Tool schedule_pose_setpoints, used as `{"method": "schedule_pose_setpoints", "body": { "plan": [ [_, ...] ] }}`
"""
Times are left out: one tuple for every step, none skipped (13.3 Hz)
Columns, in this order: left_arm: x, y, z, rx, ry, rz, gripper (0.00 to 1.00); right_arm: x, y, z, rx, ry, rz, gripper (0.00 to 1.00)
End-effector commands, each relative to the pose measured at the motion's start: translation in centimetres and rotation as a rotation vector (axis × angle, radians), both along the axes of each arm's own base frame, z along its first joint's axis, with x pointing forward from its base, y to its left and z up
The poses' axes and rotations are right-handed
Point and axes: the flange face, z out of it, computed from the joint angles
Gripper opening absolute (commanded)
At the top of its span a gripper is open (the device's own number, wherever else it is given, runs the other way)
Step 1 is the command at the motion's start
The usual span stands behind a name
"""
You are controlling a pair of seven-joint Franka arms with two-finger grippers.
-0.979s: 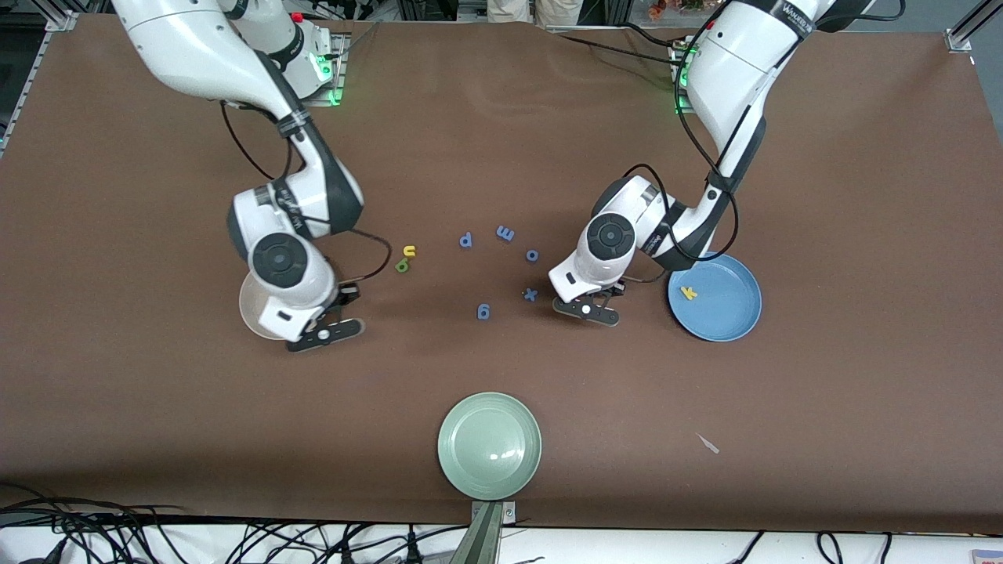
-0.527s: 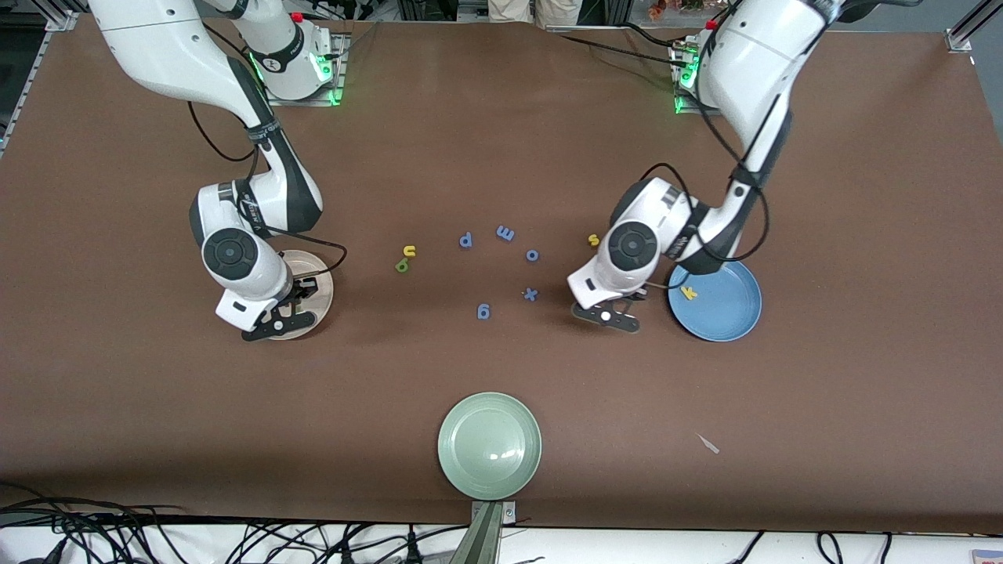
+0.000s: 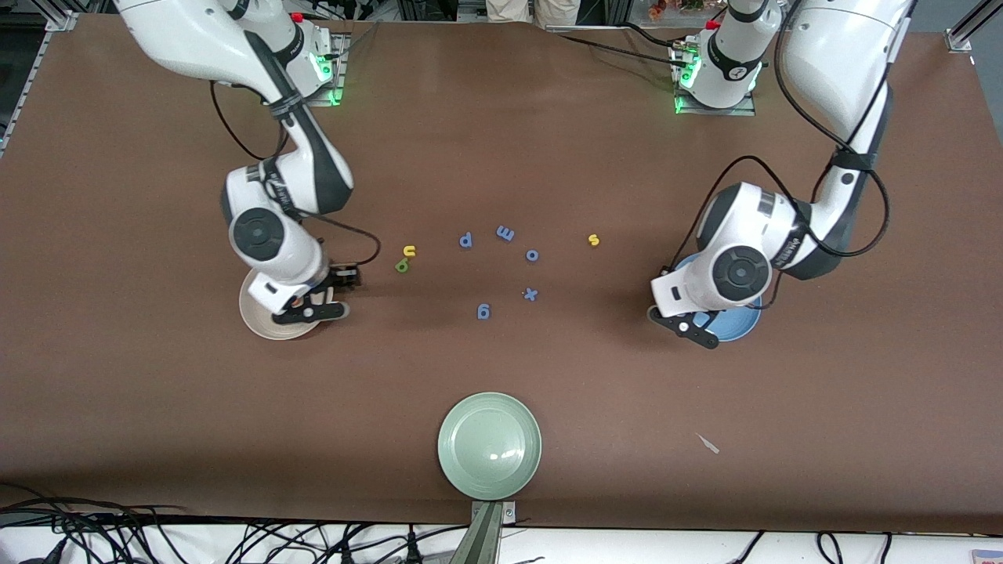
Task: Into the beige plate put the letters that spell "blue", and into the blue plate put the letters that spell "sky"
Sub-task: 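Grasp the teal y with the left gripper while the right gripper grasps the green g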
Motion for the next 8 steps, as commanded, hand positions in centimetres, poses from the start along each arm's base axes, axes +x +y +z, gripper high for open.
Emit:
{"method": "schedule_pose_setpoints", "body": {
  "plan": [
    [-0.7,2.6,-1.0,-0.008,0.042,-0.032,0.28,-2.2,2.3,-1.3,0.022,-0.005,-0.102,0.76],
    [-0.9,3.7,-1.8,-0.007,0.059,-0.015,0.32,-3.1,2.6,-2.1,0.031,-0.019,-0.14,0.76],
    [-1.1,5.3,-2.6,-0.007,0.073,0.011,0.73,-4.2,3.6,-2.8,0.047,-0.031,-0.167,0.76],
    [-1.2,5.6,-2.6,-0.008,0.075,0.018,1.0,-5.0,4.3,-3.4,0.062,-0.044,-0.191,0.76],
    [-1.2,5.3,-1.9,-0.007,0.066,0.055,1.0,-6.0,5.0,-4.2,0.073,-0.051,-0.214,0.76],
    [-1.4,4.4,-1.1,-0.015,0.057,0.089,1.0,-6.3,5.3,-4.4,0.072,-0.049,-0.219,0.75],
    [-2.0,3.0,-0.6,-0.024,0.056,0.116,1.0,-6.4,5.6,-4.6,0.075,-0.054,-0.227,0.75],
    [-2.5,1.3,0.2,-0.014,0.042,0.166,1.0,-6.9,6.4,-4.8,0.079,-0.056,-0.224,0.75]
  ]
}}
